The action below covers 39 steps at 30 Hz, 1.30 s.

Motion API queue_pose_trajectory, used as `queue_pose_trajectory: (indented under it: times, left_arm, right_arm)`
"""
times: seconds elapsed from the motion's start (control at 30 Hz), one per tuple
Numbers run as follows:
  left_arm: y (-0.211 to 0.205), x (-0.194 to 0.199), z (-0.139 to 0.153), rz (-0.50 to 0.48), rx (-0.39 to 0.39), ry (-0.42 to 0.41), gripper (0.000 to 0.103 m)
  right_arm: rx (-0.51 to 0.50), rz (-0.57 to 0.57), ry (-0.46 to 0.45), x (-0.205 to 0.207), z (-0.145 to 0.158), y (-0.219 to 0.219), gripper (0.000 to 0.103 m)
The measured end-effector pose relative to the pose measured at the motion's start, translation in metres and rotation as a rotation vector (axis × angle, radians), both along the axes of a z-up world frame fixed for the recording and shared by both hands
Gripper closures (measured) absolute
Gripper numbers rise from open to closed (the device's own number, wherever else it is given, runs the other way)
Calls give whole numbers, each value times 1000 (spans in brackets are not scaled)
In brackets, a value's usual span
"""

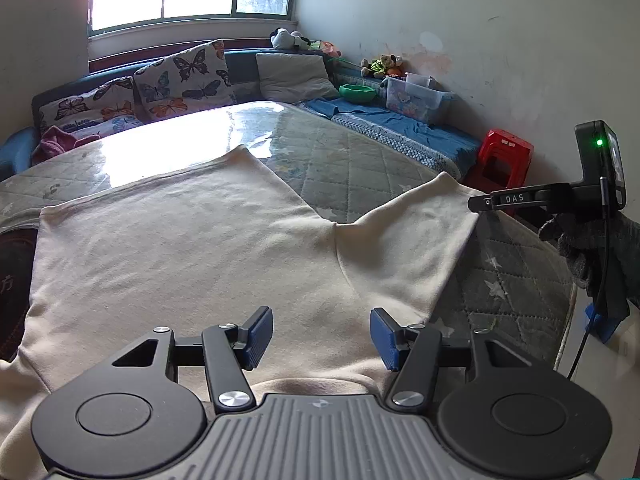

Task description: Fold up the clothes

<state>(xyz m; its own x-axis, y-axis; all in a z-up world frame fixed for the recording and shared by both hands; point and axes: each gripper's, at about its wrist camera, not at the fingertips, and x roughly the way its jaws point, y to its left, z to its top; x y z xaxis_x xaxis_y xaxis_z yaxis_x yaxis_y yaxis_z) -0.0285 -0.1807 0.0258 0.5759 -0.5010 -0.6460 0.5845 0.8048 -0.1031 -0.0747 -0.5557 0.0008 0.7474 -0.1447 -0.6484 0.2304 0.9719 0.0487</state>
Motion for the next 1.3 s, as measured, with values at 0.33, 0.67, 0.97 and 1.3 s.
queue_pose_trajectory:
  times: [0.33, 0.67, 0.97, 1.3]
  left_arm:
    - [-1, 0, -1, -2, -2, -2, 46]
    - [-6, 2, -3, -4, 12, -1, 46]
    - [-14, 1, -11, -27, 39, -8, 46]
    - [-4, -2, -5, -17, 7, -44, 46]
  right_arm:
    - [1, -15, -13, -2, 1, -7, 66]
    - [-5, 5, -28, 2, 2, -4, 96]
    - [19, 27, -175, -13, 40, -8, 98]
    - [-16, 113, -269, -10, 89, 15, 98]
